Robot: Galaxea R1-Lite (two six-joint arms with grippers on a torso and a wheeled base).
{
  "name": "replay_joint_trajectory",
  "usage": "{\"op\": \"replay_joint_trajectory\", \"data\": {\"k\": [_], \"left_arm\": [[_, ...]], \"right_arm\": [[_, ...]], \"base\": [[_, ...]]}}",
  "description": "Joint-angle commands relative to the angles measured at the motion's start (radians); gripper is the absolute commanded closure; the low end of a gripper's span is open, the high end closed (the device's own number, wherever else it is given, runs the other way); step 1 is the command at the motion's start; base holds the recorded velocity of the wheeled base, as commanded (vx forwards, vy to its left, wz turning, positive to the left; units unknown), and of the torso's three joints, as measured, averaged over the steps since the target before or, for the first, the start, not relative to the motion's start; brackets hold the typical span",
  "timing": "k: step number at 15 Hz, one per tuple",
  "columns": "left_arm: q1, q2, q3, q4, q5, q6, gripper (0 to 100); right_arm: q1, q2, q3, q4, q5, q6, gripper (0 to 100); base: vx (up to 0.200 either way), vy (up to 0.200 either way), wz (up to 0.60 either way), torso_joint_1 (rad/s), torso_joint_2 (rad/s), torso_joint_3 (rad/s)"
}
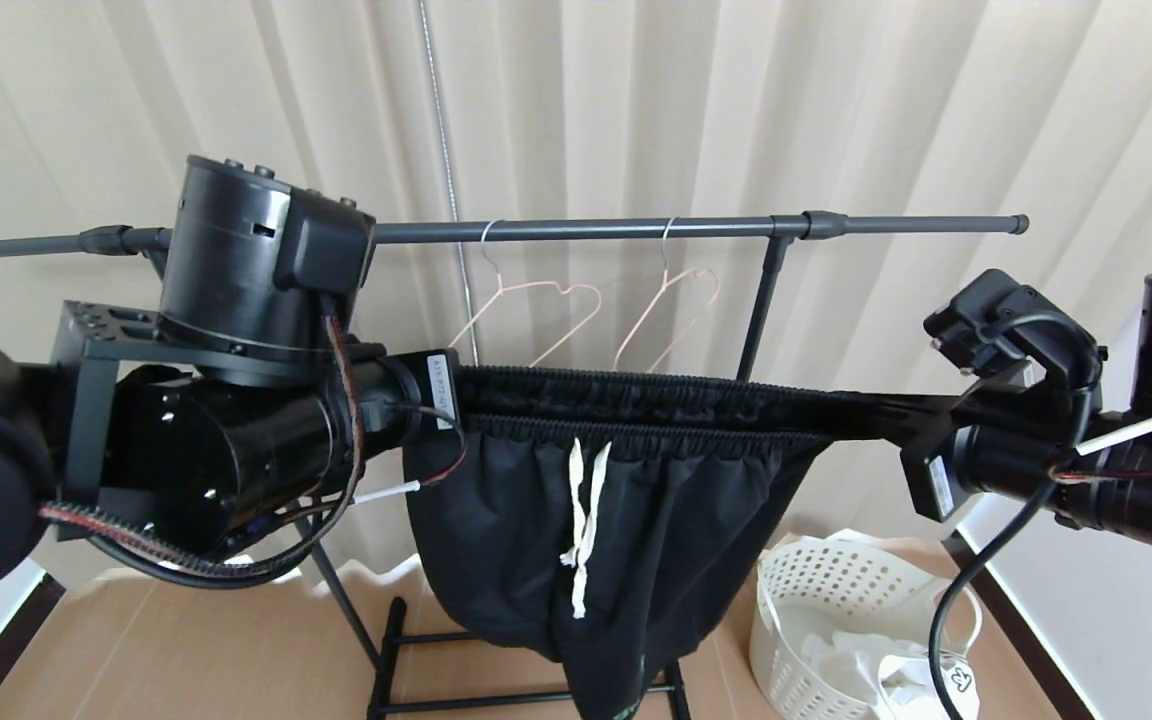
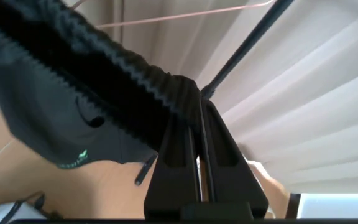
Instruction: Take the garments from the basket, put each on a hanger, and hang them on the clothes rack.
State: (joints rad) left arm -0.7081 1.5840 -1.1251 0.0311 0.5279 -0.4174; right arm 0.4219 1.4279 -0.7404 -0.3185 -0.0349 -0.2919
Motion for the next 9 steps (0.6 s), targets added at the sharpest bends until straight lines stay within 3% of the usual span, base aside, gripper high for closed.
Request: {"op": "replay_joint_trajectory", "data": {"k": [1,6,9], "left_arm": [[-0.001,0.102,-0.122,-0.003,-0.002,0.029,100],[0.004,0.229,-0.323,0.0,-0.005,0.063,100],[0.001,0.28,-0.406,0.0,-0.005,0.083,100]], "right_arm": [[0.069,-0.069,0.001,0.067,0.003,-0.003,100],[0.216,-0.087,0.013,0.185,0.001,-0.003,100],[0.388,-0.058,0.018,0.18,-0.007,0.043,100]], "base": [[0.0,0.0,0.0,0.0,0.0,0.0],[0.0,0.0,0.0,0.0,0.0,0.0],[0.0,0.0,0.0,0.0,0.0,0.0]]}}
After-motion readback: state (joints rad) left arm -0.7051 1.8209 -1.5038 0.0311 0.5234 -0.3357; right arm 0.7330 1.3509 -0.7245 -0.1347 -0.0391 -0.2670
